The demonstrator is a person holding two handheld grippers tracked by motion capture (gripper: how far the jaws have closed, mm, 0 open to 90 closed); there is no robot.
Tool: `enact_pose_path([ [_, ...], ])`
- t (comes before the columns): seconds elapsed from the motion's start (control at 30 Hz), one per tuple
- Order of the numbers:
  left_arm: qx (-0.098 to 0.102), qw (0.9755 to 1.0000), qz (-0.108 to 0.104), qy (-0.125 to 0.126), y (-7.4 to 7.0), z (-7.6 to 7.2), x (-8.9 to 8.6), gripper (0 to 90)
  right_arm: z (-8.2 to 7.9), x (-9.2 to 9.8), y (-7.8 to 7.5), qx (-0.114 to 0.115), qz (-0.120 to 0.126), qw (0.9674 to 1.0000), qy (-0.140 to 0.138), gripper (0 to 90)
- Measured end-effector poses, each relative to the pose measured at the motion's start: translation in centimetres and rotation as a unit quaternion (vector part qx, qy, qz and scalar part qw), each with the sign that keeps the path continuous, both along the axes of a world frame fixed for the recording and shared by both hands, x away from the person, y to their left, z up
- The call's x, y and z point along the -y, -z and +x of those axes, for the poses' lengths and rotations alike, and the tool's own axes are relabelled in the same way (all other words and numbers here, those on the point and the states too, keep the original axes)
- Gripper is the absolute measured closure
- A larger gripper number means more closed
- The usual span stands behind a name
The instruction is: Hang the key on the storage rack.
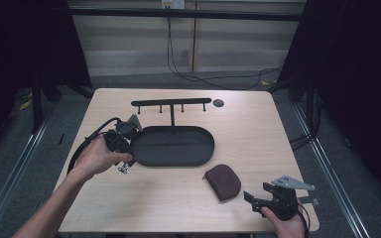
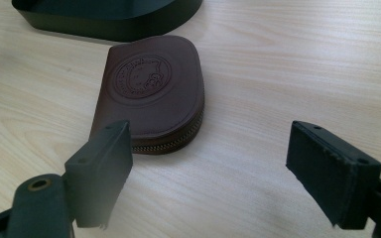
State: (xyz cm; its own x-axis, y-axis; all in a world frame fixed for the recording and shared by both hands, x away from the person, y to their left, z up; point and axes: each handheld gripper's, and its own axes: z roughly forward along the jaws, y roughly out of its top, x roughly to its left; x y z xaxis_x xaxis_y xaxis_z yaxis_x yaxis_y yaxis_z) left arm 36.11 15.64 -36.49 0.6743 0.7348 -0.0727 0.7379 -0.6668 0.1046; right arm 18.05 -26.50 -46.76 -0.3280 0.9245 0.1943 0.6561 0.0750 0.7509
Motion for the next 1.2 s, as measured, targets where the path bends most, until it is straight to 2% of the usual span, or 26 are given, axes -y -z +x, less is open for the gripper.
enact_pose_path([
  [0.07,0.003,1.0000,0.007,0.005,-0.5,0.2,0.2,68.0,0.0,0.0,0.0,0.000,-0.001,1.0000,-0.001,18.0],
  [0.27,0.013,0.9999,0.006,0.005,-2.3,0.8,0.4,68.0,0.1,0.0,0.0,-0.001,-0.001,1.0000,-0.001,18.1],
  [0.33,0.017,0.9999,-0.002,0.002,-3.0,1.0,0.4,68.0,0.1,0.0,0.0,-0.001,-0.001,1.0000,0.000,18.1],
  [0.47,0.022,0.9997,0.002,0.006,-4.1,1.2,0.4,68.0,0.1,0.0,0.0,-0.002,-0.002,1.0000,-0.001,18.1],
  [0.5,0.024,0.9997,-0.005,0.005,-4.4,1.3,0.3,68.0,0.0,0.0,0.0,-0.002,-0.003,1.0000,-0.001,18.1],
  [0.63,0.020,0.9997,-0.004,0.009,-5.0,1.4,0.3,67.9,0.0,0.0,0.0,-0.003,-0.002,1.0000,0.000,18.1],
  [0.83,0.018,0.9997,-0.013,0.001,-6.2,2.0,0.0,67.9,0.0,0.0,0.1,-0.003,-0.002,1.0000,-0.001,18.1],
  [1.07,0.023,0.9997,-0.008,-0.006,-7.2,2.8,0.0,68.0,0.0,0.0,0.1,-0.003,-0.001,1.0000,-0.001,18.0],
  [1.1,0.023,0.9996,-0.014,-0.008,-7.4,3.0,0.0,68.0,0.1,0.0,0.1,-0.002,-0.001,1.0000,-0.001,18.0],
  [1.2,0.025,0.9995,-0.013,-0.012,-7.7,3.3,0.1,68.0,0.1,0.0,0.1,-0.004,-0.001,1.0000,-0.001,18.0],
])
